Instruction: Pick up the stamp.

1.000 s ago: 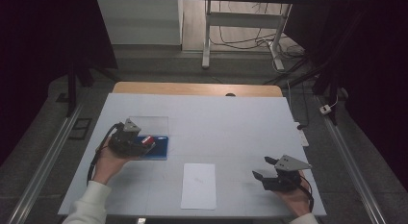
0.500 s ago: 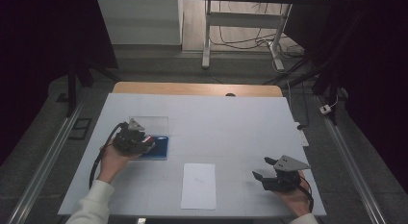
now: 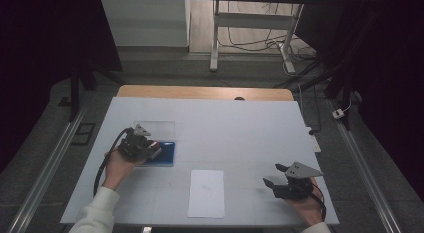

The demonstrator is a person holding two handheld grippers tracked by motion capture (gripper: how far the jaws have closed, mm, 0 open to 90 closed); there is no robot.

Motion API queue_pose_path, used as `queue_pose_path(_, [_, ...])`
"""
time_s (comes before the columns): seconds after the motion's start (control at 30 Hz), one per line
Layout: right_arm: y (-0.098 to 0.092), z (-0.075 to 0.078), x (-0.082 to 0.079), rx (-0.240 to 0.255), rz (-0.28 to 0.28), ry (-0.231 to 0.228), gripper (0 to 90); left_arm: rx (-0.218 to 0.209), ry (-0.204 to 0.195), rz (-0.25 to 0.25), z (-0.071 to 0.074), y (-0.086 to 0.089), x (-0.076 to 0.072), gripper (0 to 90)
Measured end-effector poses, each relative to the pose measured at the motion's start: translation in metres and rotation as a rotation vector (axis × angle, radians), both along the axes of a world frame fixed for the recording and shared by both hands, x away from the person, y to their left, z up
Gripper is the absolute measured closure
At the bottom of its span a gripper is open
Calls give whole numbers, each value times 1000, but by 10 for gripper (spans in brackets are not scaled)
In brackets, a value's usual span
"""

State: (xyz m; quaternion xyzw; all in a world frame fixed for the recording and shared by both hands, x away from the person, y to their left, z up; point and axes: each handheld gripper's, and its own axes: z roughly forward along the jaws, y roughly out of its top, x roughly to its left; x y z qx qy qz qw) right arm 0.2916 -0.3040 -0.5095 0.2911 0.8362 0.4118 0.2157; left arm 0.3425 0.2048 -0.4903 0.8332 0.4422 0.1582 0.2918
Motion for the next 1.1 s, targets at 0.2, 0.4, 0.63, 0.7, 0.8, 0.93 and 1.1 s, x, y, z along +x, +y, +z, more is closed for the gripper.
queue_pose_path(0.2, [0,-1,0,-2,8,5,285,1,-3,-6,0,0,-1,705])
queue_pose_path(0.4, [0,-1,0,1,5,4,286,0,-9,-6,-1,0,-1,706])
queue_pose_path(0.63, [0,-1,0,1,6,1,289,7,-16,-2,-1,-1,-2,704])
queue_pose_path(0.7, [0,0,-1,-1,4,0,290,9,-16,-2,-2,-1,-1,701])
queue_pose_path(0.8, [0,0,0,-2,2,0,291,1,-11,-2,-2,0,-1,702])
queue_pose_path(0.93, [0,-1,-1,-2,1,1,292,1,-9,-5,-2,0,-1,704])
queue_pose_path(1.1, [-1,0,-1,1,0,2,294,16,-25,-3,1,1,-3,709])
